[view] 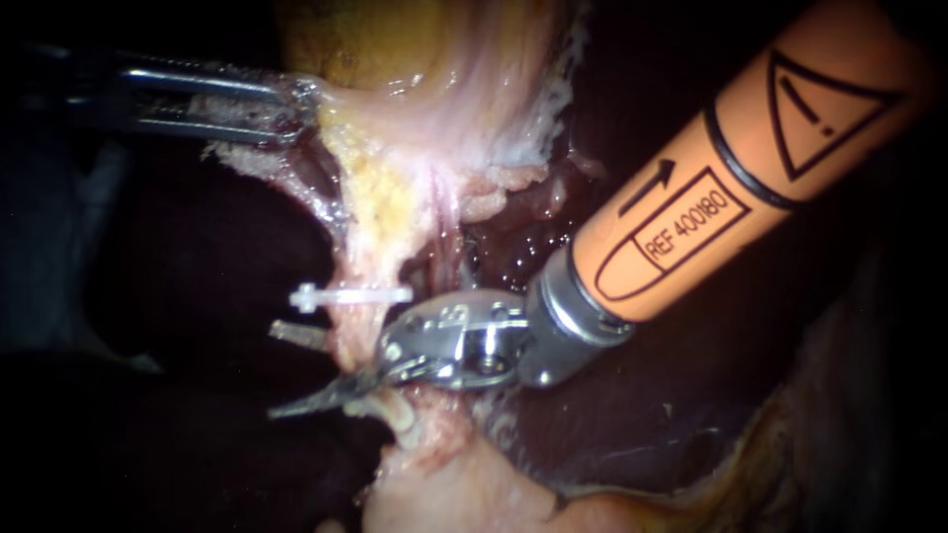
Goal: Go to the cutting position left tube
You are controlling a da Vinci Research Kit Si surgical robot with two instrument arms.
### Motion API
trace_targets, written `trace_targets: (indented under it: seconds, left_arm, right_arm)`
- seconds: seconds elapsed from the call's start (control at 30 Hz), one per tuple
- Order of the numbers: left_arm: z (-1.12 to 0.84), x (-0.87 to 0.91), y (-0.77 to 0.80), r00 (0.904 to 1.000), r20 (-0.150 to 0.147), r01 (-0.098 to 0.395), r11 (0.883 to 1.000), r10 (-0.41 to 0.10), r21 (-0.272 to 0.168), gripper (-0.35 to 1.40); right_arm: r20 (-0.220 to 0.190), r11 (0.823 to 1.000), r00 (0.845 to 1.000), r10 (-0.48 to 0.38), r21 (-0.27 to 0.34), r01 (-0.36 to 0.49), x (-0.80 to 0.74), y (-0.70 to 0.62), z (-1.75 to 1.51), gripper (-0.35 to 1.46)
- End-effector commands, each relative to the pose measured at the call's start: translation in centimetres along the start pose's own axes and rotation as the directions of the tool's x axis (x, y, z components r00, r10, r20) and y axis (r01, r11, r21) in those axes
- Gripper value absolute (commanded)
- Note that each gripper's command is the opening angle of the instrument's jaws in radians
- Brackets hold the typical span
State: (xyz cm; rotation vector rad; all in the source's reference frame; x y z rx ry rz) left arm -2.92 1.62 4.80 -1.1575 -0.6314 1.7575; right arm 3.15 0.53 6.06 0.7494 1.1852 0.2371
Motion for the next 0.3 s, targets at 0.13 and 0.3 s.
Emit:
trace_targets:
  seconds: [0.13, 0.3]
  left_arm:
    - [0.00, 0.00, 0.00, 1.0000, 0.000, 0.000, 1.000, 0.000, 0.000, -0.35]
    - [0.00, 0.00, 0.00, 1.0000, 0.000, 0.000, 1.000, 0.000, 0.000, -0.35]
  right_arm:
    - [0.001, 1.000, 1.000, 0.005, -0.001, -0.005, -0.02, 0.02, -0.01, 1.40]
    - [0.001, 1.000, 1.000, 0.005, 0.000, -0.005, -0.02, 0.03, -0.02, 1.38]
